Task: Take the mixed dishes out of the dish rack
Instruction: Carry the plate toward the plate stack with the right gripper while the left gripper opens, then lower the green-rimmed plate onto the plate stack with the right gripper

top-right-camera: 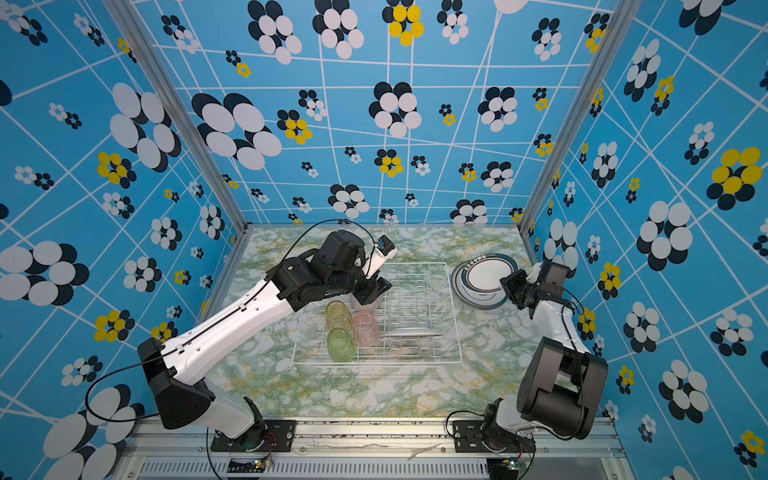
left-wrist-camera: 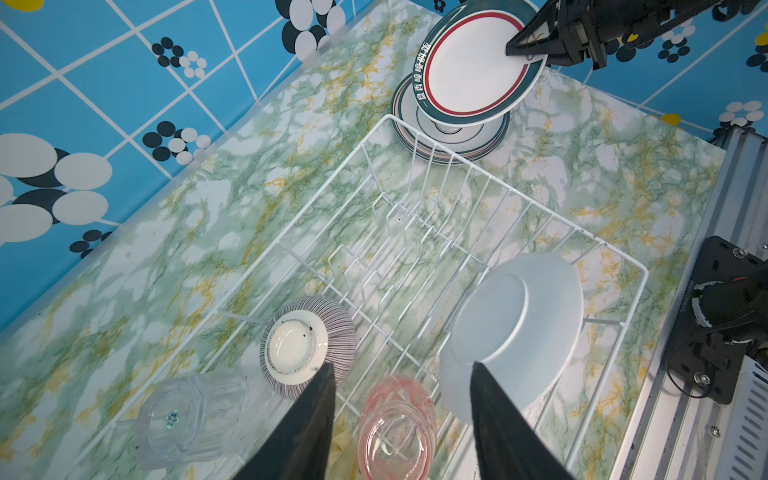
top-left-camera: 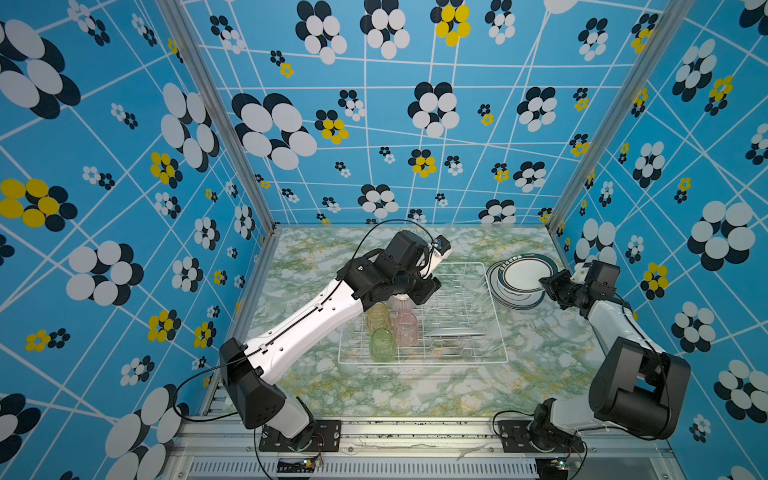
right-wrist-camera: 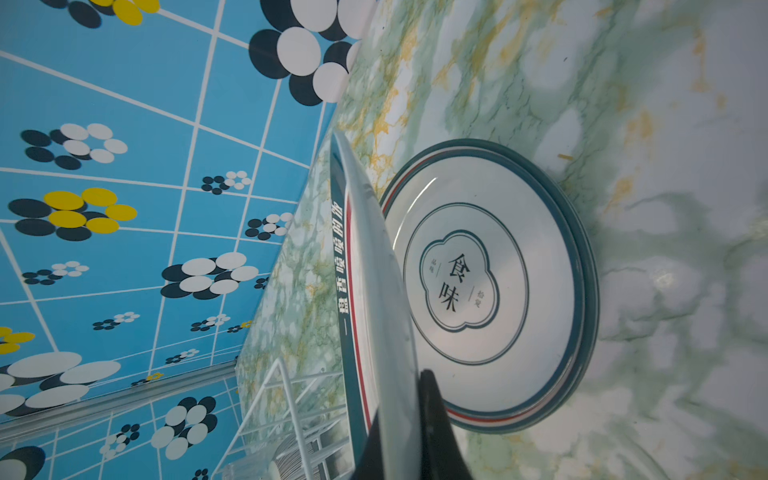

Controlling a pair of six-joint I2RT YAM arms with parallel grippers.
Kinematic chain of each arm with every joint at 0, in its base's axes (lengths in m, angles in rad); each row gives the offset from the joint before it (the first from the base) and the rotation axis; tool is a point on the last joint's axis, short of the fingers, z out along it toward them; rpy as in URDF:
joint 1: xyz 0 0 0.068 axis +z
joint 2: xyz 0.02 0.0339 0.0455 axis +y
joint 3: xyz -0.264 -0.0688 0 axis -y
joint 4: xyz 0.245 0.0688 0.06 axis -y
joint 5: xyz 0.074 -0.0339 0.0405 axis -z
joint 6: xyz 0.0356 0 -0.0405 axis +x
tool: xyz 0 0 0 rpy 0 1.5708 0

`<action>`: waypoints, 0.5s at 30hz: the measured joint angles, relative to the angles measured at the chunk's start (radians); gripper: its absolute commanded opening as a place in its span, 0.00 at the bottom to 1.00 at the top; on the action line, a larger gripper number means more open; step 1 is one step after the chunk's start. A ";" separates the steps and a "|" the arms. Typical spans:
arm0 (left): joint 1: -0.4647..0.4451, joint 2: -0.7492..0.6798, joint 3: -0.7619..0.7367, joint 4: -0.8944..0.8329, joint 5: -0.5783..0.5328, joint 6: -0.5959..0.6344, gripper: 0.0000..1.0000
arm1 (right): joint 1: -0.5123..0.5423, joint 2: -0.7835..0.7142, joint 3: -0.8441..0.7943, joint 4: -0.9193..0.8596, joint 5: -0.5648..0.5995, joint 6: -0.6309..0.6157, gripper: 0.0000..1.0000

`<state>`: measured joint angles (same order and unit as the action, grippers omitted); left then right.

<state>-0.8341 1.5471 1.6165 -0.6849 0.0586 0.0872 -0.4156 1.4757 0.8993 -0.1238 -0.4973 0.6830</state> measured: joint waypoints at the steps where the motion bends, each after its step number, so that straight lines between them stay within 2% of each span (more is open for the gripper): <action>1: -0.004 0.003 0.000 0.000 0.000 0.003 0.51 | 0.000 0.016 0.000 0.000 0.000 -0.002 0.00; 5: -0.007 0.036 0.016 -0.018 -0.002 0.010 0.48 | 0.000 0.065 0.000 0.004 0.002 -0.004 0.00; 13: -0.050 0.095 0.038 -0.065 -0.034 0.035 0.50 | 0.000 0.103 -0.001 0.055 -0.008 0.000 0.00; 15: -0.060 0.095 0.043 -0.072 -0.039 0.045 0.48 | 0.000 0.115 -0.001 0.064 -0.010 0.000 0.01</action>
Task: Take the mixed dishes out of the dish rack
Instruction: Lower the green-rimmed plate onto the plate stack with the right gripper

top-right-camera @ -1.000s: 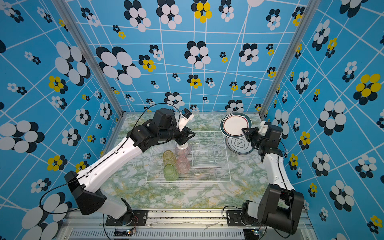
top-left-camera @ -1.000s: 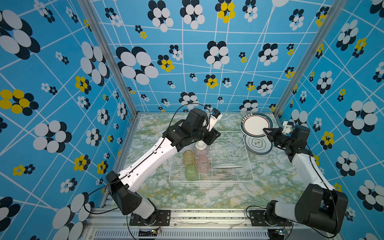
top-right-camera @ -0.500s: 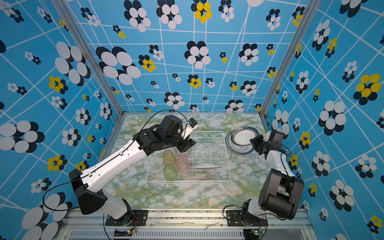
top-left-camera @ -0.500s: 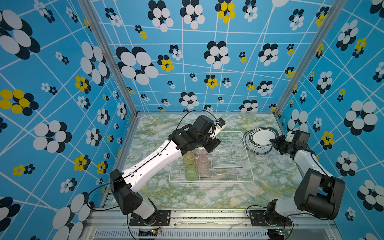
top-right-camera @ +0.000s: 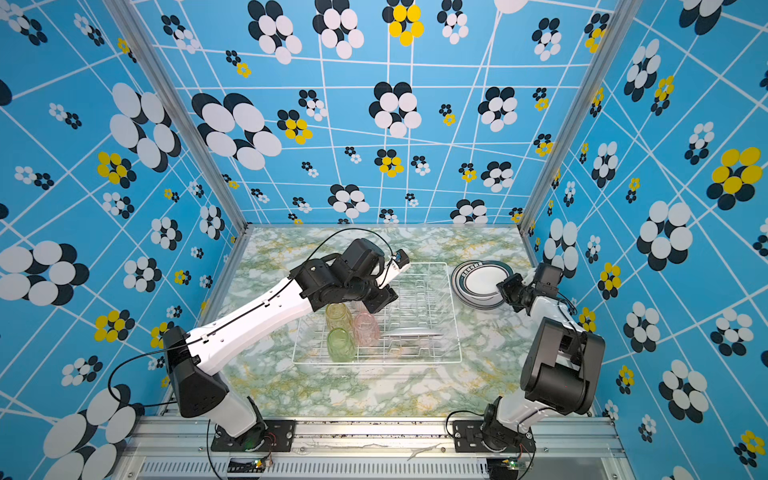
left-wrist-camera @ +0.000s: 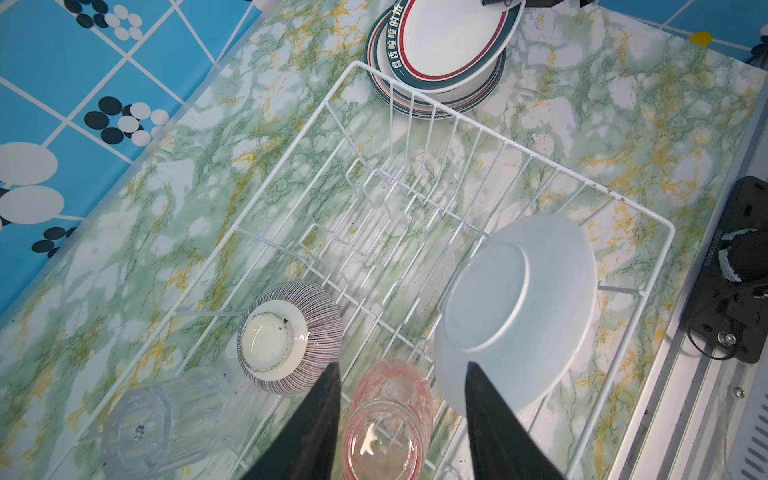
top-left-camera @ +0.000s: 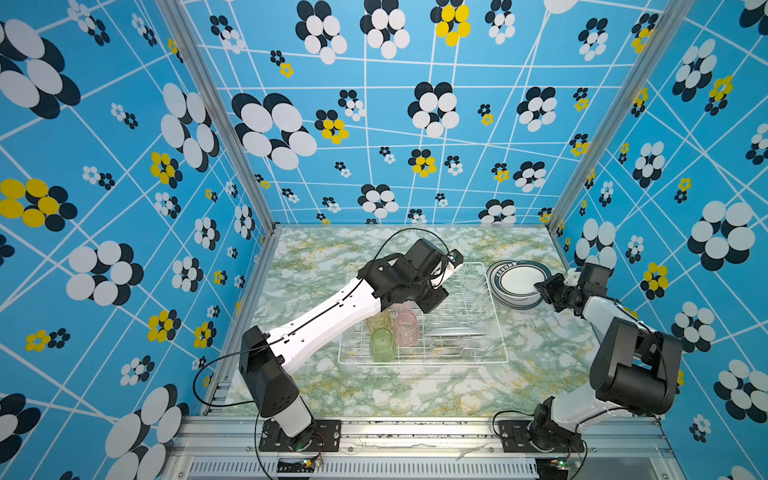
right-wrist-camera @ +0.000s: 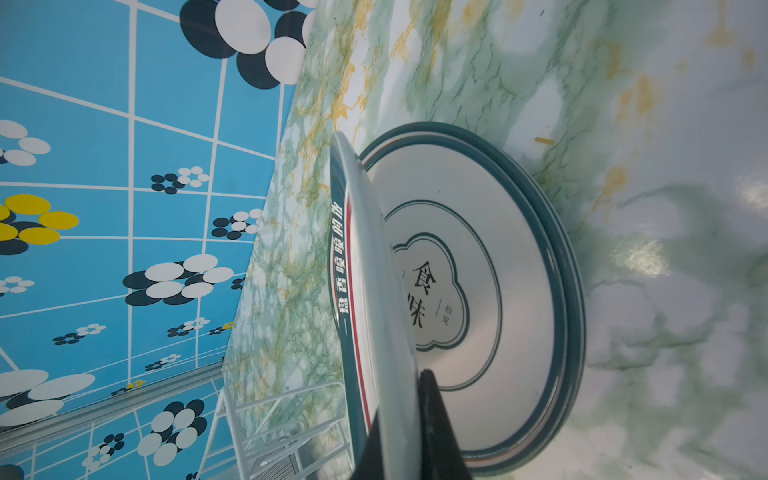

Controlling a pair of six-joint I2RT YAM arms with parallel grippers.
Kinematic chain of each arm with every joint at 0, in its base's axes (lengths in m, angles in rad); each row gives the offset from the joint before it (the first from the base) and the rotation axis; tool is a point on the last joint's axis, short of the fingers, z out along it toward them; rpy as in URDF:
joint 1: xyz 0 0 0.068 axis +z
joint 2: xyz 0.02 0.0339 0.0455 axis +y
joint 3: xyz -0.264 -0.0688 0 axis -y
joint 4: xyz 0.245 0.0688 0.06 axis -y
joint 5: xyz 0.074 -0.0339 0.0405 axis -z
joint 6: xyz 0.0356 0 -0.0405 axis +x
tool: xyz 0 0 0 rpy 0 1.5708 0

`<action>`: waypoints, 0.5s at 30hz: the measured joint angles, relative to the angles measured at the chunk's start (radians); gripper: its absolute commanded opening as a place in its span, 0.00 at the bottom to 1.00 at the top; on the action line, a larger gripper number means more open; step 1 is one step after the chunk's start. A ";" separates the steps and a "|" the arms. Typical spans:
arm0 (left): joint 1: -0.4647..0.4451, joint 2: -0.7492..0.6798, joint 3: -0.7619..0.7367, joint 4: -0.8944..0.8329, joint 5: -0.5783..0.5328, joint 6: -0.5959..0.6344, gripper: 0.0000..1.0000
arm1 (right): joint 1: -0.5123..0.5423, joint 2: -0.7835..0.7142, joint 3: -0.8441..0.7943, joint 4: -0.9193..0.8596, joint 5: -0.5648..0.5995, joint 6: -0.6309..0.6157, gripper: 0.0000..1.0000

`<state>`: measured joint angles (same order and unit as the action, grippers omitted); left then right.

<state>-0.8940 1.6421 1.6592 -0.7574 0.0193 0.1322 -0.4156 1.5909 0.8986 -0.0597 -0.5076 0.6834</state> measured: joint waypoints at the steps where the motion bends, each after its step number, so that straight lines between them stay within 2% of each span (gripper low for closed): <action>1: -0.004 0.000 0.004 -0.001 -0.003 0.002 0.46 | 0.000 0.009 0.000 0.002 -0.002 0.000 0.01; 2: -0.007 0.000 0.008 -0.002 -0.006 0.006 0.44 | 0.000 0.016 0.000 0.003 -0.003 0.000 0.02; 4: -0.010 0.000 0.016 -0.005 -0.013 0.019 0.33 | 0.000 0.031 0.000 0.004 -0.007 0.000 0.03; 7: -0.010 0.005 0.026 -0.007 -0.021 0.021 0.32 | 0.000 0.037 -0.002 0.013 -0.019 0.000 0.06; 12: -0.013 0.021 0.032 -0.015 -0.028 0.026 0.32 | 0.000 0.042 -0.003 0.017 -0.029 0.000 0.23; 15: -0.017 0.026 0.032 -0.027 -0.031 0.027 0.32 | 0.000 0.042 -0.003 0.011 -0.029 -0.016 0.29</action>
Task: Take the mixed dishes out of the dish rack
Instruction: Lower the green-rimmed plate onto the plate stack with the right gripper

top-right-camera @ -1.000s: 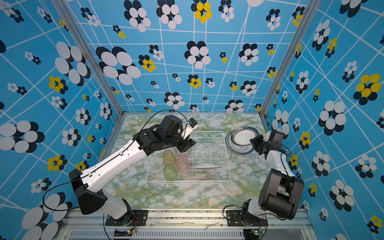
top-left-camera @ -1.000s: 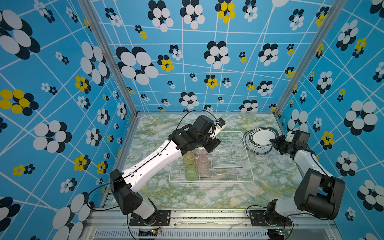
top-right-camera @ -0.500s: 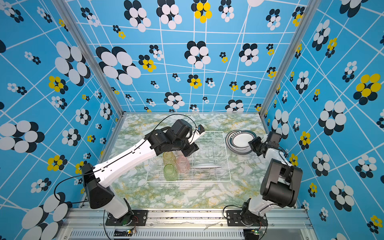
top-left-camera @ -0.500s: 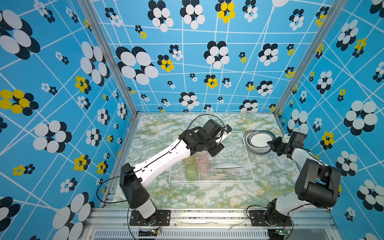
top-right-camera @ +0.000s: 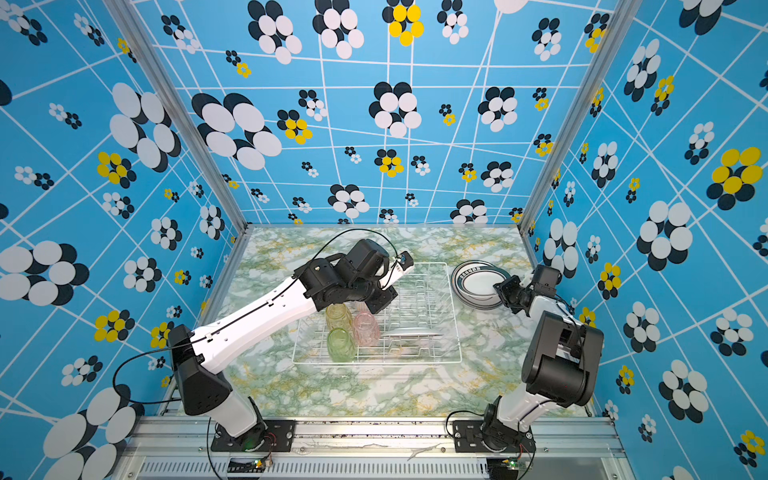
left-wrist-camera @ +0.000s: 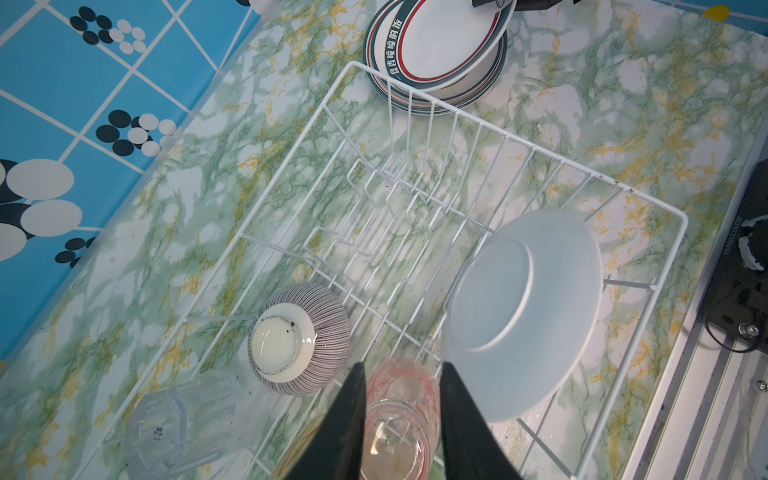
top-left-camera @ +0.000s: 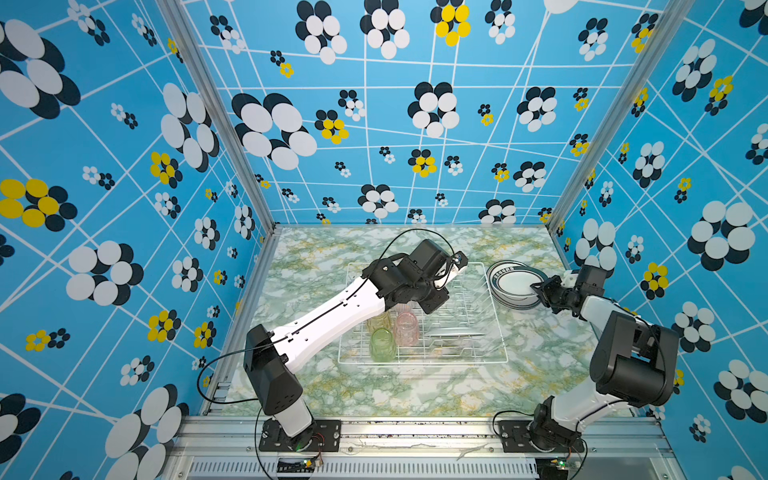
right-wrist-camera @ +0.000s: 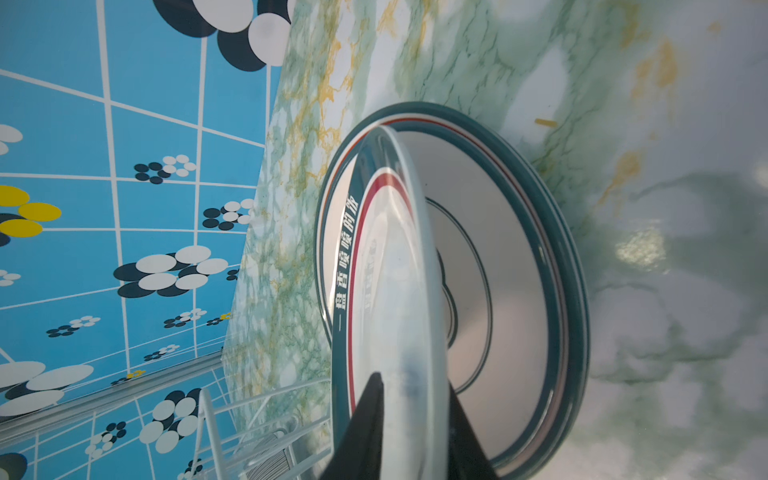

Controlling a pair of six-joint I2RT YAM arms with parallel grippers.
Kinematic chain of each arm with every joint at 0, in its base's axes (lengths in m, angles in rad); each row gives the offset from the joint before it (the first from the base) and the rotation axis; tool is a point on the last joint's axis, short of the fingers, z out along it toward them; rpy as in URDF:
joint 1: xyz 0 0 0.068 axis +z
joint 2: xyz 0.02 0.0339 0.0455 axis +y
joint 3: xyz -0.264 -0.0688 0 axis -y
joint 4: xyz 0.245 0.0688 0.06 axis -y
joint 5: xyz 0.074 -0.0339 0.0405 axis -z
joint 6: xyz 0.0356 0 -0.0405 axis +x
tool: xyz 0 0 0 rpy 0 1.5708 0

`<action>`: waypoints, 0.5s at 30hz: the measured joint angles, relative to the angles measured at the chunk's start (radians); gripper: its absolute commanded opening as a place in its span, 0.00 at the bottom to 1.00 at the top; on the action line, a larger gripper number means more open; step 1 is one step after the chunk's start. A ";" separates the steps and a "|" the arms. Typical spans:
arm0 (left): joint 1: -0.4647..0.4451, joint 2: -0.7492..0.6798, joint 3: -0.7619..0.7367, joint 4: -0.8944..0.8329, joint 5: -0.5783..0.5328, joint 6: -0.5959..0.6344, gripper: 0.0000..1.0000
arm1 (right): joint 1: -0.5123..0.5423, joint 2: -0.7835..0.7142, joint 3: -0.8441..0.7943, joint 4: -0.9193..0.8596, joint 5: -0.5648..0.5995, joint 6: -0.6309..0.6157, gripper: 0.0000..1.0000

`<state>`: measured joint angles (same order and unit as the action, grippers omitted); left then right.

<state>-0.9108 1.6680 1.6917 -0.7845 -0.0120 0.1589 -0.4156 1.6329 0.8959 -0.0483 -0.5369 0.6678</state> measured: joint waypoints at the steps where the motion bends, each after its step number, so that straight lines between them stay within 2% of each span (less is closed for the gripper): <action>1: -0.001 0.000 0.000 -0.002 -0.001 0.000 0.32 | 0.000 0.000 0.000 -0.006 0.002 -0.005 0.30; 8: -0.002 0.000 0.000 -0.006 -0.004 0.003 0.32 | 0.000 0.000 0.001 -0.086 0.027 -0.067 0.42; 15: -0.002 0.000 0.000 -0.006 -0.004 0.011 0.32 | 0.000 0.000 0.016 -0.186 0.089 -0.130 0.48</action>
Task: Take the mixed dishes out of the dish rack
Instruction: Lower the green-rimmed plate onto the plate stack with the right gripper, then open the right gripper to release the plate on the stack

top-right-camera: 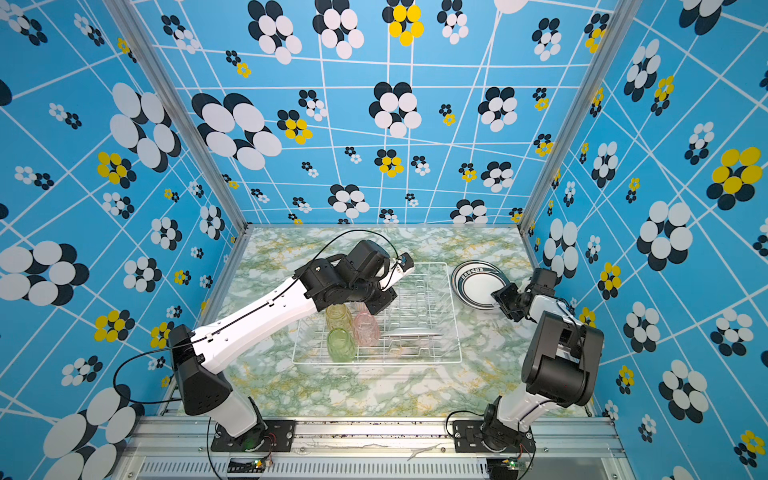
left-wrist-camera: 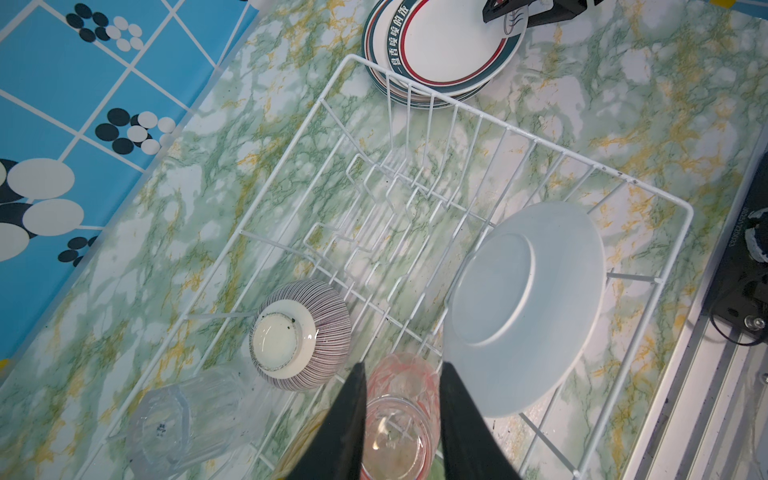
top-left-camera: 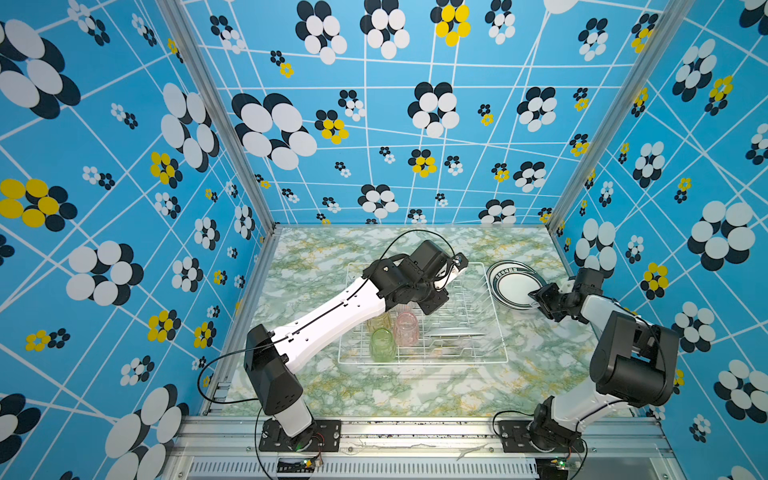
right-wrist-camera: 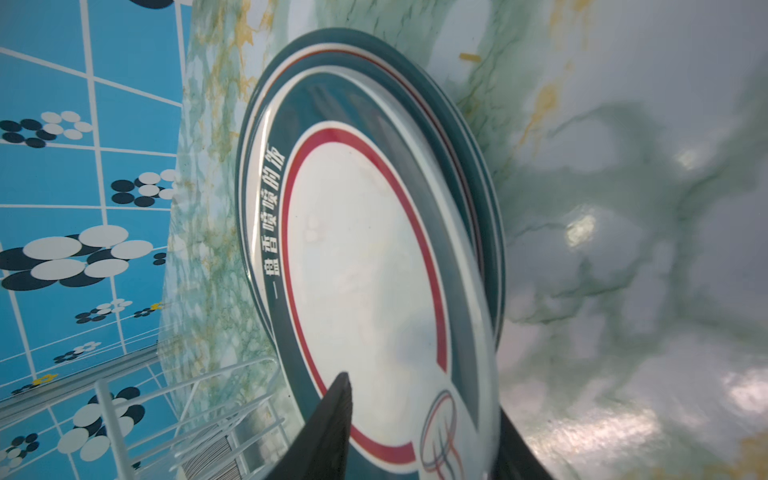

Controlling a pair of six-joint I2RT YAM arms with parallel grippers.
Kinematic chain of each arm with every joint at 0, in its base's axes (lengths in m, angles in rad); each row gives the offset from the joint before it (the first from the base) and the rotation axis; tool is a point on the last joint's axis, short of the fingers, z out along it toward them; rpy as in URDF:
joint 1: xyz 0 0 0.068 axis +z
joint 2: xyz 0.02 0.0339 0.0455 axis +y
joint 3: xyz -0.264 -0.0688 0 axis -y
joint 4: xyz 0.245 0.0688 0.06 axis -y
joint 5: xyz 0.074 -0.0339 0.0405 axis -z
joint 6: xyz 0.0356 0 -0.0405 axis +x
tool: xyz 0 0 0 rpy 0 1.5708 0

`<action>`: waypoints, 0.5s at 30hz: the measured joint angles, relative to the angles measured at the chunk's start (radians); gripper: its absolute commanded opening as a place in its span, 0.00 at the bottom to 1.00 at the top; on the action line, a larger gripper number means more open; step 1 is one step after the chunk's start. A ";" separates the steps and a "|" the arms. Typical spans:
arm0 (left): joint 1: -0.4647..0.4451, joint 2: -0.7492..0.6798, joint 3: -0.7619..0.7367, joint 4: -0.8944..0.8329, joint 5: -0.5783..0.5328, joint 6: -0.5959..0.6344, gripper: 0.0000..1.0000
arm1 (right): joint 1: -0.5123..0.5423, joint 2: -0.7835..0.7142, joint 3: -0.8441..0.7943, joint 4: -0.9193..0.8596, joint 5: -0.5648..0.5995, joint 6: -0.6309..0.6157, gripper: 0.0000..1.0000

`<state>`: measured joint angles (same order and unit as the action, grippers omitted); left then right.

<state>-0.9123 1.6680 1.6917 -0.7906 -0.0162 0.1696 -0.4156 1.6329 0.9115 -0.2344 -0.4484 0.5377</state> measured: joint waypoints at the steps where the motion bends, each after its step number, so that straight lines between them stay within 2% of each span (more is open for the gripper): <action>1: 0.000 0.000 0.000 0.000 0.000 0.000 0.32 | 0.000 0.000 0.002 -0.006 0.006 -0.005 0.49; 15: 0.000 0.000 0.000 0.000 -0.005 0.011 0.32 | 0.006 0.000 0.054 -0.106 0.120 -0.079 0.59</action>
<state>-0.9123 1.6684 1.6917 -0.7906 -0.0212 0.1810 -0.4091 1.6325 0.9653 -0.3405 -0.3283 0.4583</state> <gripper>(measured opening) 0.320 0.570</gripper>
